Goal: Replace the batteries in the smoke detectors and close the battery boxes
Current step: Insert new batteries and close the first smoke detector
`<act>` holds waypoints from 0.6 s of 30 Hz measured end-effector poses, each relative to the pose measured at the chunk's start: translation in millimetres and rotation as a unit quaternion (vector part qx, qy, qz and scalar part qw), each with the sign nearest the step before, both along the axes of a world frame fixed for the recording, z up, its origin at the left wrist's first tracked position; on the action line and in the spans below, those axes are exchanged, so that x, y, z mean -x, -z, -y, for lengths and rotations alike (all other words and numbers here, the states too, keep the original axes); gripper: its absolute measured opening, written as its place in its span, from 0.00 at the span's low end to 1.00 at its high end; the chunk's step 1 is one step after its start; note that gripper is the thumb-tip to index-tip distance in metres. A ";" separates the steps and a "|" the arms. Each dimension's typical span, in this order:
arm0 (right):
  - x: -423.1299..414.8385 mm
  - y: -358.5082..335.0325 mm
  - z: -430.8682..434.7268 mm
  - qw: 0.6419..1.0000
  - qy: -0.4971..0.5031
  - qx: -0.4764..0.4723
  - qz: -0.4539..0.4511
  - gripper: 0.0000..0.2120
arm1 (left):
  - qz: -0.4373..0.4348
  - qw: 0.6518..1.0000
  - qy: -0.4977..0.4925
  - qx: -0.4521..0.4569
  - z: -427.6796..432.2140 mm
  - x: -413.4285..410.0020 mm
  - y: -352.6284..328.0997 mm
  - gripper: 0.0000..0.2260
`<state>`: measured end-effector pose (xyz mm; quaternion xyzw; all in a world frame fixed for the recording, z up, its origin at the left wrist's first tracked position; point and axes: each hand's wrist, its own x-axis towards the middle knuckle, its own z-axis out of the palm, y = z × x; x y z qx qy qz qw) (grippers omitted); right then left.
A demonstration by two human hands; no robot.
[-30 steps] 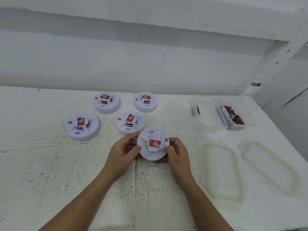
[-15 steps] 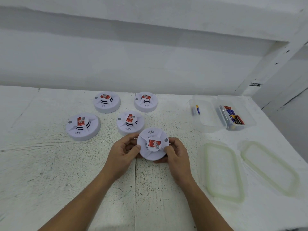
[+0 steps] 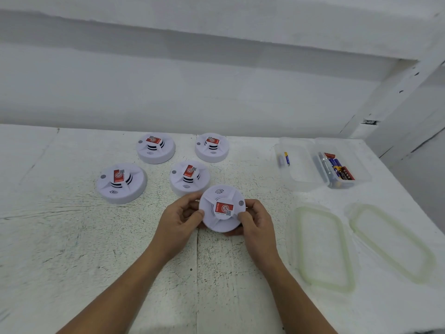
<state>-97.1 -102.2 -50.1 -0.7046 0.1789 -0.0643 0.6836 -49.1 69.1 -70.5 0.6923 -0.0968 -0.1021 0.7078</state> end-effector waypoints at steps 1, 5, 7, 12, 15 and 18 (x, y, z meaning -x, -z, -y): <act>0.0 0.0 -0.2 1.000 0.000 0.000 0.001 0.07 | -0.002 1.000 0.000 0.000 -0.1 0.0 0.1 0.17; -0.5 1.1 -0.2 1.000 0.001 0.002 0.002 0.06 | 0.000 1.000 0.000 -0.008 0.2 -0.2 -0.4 0.17; -0.2 1.7 -0.2 1.000 0.001 0.008 0.002 0.06 | 0.000 1.000 0.000 -0.008 0.7 -0.1 -0.8 0.17; -0.2 1.6 0.1 1.000 0.000 0.013 0.001 0.06 | 0.001 1.000 -0.001 -0.011 0.6 0.0 -1.0 0.17; 0.1 1.7 -0.3 1.000 0.001 0.013 0.001 0.06 | 0.001 1.000 -0.004 -0.010 1.4 0.4 -1.9 0.16; 0.5 1.2 -0.4 1.000 0.001 0.014 0.003 0.06 | 0.004 1.000 -0.004 -0.012 1.8 0.8 -2.4 0.16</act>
